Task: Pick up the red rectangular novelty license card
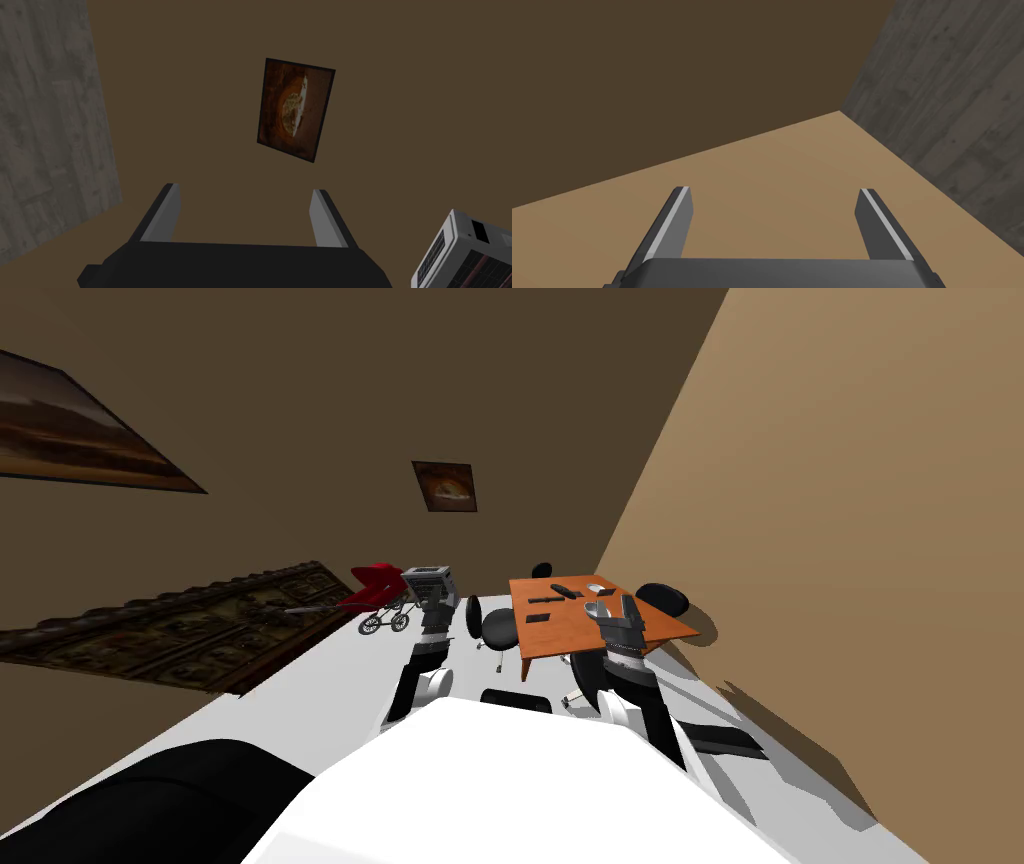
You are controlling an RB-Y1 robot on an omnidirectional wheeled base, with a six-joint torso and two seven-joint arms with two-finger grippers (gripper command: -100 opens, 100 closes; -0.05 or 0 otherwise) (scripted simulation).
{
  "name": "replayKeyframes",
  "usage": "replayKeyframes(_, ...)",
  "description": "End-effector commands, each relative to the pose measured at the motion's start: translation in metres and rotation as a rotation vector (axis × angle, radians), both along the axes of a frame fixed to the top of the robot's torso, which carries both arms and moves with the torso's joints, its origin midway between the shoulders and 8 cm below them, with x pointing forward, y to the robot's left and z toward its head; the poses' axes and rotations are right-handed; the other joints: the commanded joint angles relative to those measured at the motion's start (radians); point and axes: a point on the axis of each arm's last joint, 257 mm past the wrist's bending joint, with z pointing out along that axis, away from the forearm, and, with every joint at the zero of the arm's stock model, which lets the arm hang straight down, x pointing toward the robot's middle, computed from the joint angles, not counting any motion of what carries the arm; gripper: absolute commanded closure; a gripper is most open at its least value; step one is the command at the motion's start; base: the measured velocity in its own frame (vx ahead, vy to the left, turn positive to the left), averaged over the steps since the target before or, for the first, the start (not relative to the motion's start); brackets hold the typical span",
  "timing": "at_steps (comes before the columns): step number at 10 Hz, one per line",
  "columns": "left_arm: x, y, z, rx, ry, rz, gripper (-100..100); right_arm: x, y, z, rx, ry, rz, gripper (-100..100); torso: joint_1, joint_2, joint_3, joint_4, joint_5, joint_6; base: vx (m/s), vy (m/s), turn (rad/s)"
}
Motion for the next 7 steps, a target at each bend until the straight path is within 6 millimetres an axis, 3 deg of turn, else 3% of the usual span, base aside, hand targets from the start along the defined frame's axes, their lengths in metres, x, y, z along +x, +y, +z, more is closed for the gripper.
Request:
replayKeyframes(1,0.0,0.0,0.0,0.0,0.0,0.0,0,0.002,0.007,-0.016,-0.043,0.039,0.017,-100,0.0,0.0,0.0,0.0,0.0,0.0,-0.046,-0.024,0.158)
replayKeyframes(7,0.0,0.0,0.0,0.0,0.0,0.0,0,-0.004,0.037,-0.092,-0.2,0.204,0.091,-100,-0.006,0.009,0.005,0.002,-0.001,0.0,-0.119,-0.064,0.179)
